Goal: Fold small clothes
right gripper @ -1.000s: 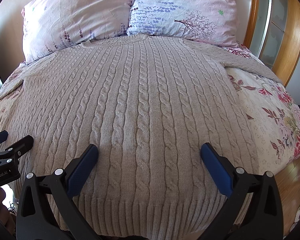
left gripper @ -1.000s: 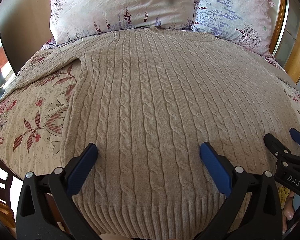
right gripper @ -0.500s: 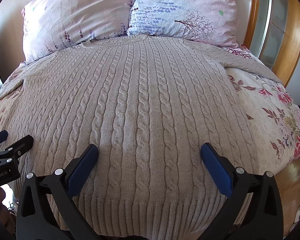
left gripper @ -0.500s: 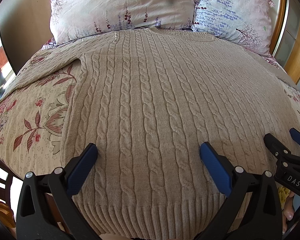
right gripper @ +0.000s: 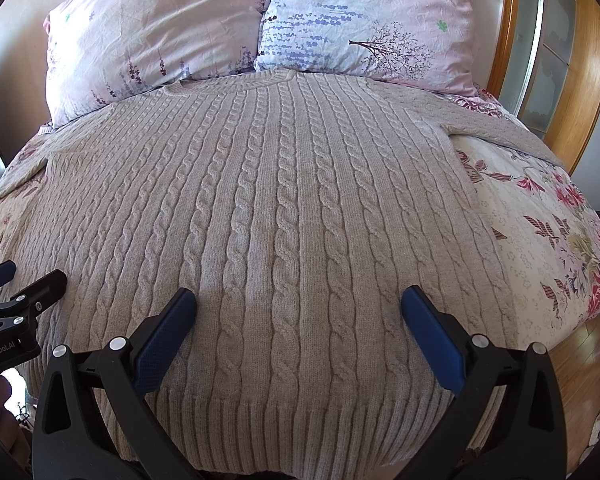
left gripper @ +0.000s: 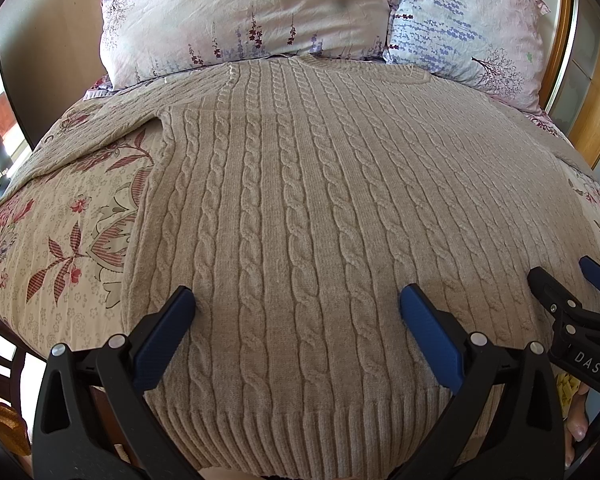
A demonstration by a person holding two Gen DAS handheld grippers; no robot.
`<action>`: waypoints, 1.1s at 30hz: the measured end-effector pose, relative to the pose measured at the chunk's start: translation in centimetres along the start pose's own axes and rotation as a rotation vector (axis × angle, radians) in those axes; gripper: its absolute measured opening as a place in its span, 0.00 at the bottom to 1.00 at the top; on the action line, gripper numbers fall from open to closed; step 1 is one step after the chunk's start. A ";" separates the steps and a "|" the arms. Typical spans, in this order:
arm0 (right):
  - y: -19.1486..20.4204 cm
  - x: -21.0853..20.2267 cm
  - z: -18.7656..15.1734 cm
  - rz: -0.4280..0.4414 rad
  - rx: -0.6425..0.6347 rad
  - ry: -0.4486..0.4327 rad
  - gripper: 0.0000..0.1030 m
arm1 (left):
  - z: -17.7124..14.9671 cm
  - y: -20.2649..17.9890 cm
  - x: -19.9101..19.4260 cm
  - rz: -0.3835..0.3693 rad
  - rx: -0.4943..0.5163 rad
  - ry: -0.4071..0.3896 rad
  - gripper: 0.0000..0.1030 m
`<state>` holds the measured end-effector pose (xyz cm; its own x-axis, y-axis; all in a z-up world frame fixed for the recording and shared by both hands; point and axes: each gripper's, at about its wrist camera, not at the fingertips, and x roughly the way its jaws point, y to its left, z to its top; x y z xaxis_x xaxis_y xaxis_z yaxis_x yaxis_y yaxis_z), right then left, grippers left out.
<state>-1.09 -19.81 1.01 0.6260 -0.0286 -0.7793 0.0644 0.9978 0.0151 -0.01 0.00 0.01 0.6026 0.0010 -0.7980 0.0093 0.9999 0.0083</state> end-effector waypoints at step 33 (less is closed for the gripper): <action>-0.7 1.1 0.7 0.127 -0.107 -0.014 0.99 | 0.6 0.2 0.2 -0.016 0.038 0.021 0.98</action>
<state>0.12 -20.61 0.58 0.6344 0.0980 -0.7667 -0.0985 0.9941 0.0456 0.55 0.15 0.20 0.5854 -0.0138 -0.8106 0.0494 0.9986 0.0187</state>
